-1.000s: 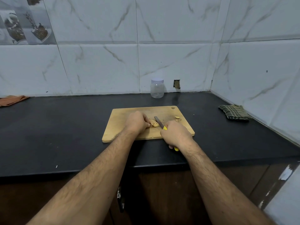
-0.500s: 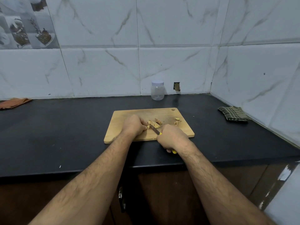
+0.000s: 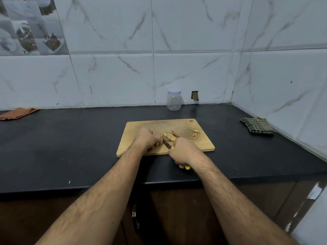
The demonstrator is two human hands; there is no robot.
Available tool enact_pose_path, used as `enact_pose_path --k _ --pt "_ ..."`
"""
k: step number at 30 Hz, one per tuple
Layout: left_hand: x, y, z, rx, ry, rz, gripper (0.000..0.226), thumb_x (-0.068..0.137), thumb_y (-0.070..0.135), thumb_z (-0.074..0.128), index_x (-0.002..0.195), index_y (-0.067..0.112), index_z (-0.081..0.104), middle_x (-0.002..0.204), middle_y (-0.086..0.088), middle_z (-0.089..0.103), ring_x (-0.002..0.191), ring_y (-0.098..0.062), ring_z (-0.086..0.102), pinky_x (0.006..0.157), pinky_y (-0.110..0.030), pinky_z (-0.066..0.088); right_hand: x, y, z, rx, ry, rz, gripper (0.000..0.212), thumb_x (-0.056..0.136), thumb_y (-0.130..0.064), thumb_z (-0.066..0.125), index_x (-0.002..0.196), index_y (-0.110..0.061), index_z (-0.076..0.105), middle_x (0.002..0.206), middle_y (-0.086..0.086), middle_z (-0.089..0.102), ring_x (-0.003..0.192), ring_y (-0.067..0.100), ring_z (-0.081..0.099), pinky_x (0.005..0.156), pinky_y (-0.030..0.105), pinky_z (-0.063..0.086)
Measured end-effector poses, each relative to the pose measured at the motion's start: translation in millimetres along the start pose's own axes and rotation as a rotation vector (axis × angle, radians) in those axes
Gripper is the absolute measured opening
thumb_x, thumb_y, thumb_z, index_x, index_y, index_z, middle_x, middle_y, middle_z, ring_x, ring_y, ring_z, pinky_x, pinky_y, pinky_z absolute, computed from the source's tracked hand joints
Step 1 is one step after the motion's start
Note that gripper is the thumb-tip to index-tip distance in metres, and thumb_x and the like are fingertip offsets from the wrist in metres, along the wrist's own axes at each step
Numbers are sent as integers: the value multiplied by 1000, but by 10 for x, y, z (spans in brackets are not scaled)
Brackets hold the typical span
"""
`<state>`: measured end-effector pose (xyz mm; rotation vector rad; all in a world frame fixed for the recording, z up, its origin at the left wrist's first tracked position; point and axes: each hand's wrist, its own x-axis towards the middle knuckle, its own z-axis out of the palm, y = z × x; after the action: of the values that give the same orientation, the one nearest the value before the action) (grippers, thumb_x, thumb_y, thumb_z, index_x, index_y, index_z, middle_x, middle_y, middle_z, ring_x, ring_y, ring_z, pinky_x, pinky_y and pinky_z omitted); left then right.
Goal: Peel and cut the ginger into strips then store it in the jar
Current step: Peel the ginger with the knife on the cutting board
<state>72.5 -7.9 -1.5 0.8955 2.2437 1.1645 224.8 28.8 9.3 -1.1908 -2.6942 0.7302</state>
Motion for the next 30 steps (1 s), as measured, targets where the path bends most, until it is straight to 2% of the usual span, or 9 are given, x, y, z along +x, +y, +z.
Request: enact_pose_path --k 5,10,12,16,18,22,27,30 --pt "-9 26 -11 -99 -38 -77 28 81 1 73 64 16 58 51 1 56 41 -9 42 42 -20 37 -30 -15 -33 -45 17 8 16 92 -17 47 90 -12 62 71 5 73 59 20 69 58 32 56" --pt "11 41 22 -116 -36 -86 25 83 3 73 66 16 60 50 1 57 38 -9 44 41 -20 37 -35 -29 -28 -68 69 18 12 93 -17 47 90 -14 58 73 3 68 59 18 66 53 28 48" --pt "23 46 32 -115 -35 -86 23 84 5 73 68 16 62 50 2 58 40 -9 46 43 -21 37 -23 -27 -14 -62 84 19 12 93 -18 48 92 -14 59 77 3 67 64 20 66 54 30 49" --pt "35 47 40 -142 -41 -85 16 87 5 72 74 13 66 52 0 61 36 -7 48 38 -18 38 -18 -26 -2 -25 39 28 12 95 -17 47 91 -15 57 72 3 69 55 17 64 52 30 51" --pt "39 51 47 -164 -47 -84 12 89 3 70 79 10 67 56 -4 62 34 -7 49 35 -17 39 -10 -16 -13 11 21 23 14 94 -16 46 92 -12 60 74 6 72 57 19 66 59 33 57" --pt "42 70 22 -226 -91 -97 10 89 -3 67 81 2 67 56 -8 64 39 -10 55 40 -17 48 0 16 -37 57 6 18 17 91 -15 45 90 -9 61 77 10 75 58 22 67 66 35 59" --pt "36 76 8 -232 -116 -111 13 90 -3 67 77 0 68 64 -10 67 48 -11 60 46 -17 53 -24 9 -11 12 8 30 17 92 -17 47 94 -12 62 72 5 72 57 19 67 60 32 56" --pt "44 70 28 -261 -110 -120 11 91 -4 66 80 0 67 67 -10 67 50 -11 62 48 -17 55 -32 -3 -4 -19 54 36 12 92 -17 47 91 -14 59 69 4 68 56 18 64 53 30 50"
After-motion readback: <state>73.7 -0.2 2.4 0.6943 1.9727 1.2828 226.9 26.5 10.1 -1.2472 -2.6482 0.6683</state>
